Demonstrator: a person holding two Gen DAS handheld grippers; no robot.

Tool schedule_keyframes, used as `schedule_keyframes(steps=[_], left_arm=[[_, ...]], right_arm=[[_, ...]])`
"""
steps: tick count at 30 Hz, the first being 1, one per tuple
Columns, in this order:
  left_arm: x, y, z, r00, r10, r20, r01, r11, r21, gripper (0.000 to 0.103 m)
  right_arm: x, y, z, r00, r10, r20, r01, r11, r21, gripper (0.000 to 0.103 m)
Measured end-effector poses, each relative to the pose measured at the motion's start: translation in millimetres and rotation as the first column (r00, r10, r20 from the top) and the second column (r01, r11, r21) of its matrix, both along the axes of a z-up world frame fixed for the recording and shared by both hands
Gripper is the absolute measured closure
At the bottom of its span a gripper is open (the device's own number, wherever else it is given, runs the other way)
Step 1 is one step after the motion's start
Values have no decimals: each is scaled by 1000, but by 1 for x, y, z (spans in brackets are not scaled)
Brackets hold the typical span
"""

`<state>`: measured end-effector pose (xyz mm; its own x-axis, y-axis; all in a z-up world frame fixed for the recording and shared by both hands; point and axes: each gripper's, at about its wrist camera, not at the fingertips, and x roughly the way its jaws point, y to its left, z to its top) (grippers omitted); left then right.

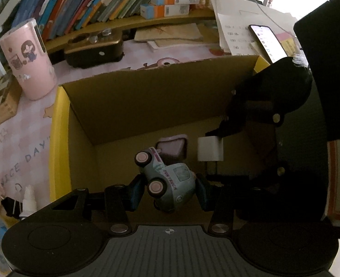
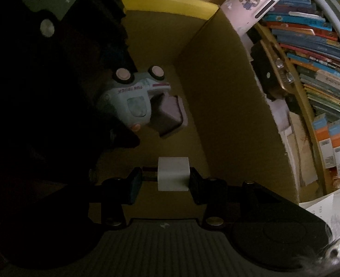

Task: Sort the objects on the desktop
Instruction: 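Lower both tools into the yellow box and open them, releasing charger and car, then withdraw both open tools up out of the yellow box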

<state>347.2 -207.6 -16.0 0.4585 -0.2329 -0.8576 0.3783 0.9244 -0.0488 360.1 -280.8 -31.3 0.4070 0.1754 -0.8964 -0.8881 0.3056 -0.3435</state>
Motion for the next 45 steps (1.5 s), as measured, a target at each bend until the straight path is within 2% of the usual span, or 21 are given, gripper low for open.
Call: schedule_keyframes(steps=[3,7,11,17,20,24,30,35,38,41,45], left_arm=[[1,0,0,1000,6,3,-6,1000,-2,56],[-1,0,2,1000,12,23,-12,1000,6,55],[-4,-1,6,999,9,52,-9,1000,10,48],[-20,2,30,984,15,180,-13,1000,-11,33],[-30,6,46,969,24,247,-20,1000,-19,32],[-42,18,65,948,73,309,-53,996,-74,24],[-60,42,81,929,148,340,-91,980,-178,19],[-86,58,93,889,199,413,-117,969,-216,13],[-101,68,97,866,219,450,-134,968,-214,10],[-114,78,98,854,229,468,-144,967,-210,10],[-131,89,99,838,243,489,-152,964,-219,10]], right_arm=[[0,0,0,1000,-6,-5,6,1000,4,62],[-1,-2,4,1000,-11,2,11,999,37,54],[1,-5,11,999,-45,20,43,996,77,47],[-1,-17,36,989,-131,68,118,978,172,42],[-6,-29,54,976,-201,86,175,954,244,40],[-22,-47,81,938,-319,134,248,889,384,39],[-48,-64,109,856,-488,172,325,765,556,36],[-76,-78,126,761,-630,156,384,631,674,32],[-93,-85,131,692,-710,133,418,543,728,32],[-111,-91,133,635,-767,91,451,464,763,31],[-130,-88,131,586,-807,70,471,410,781,29]])
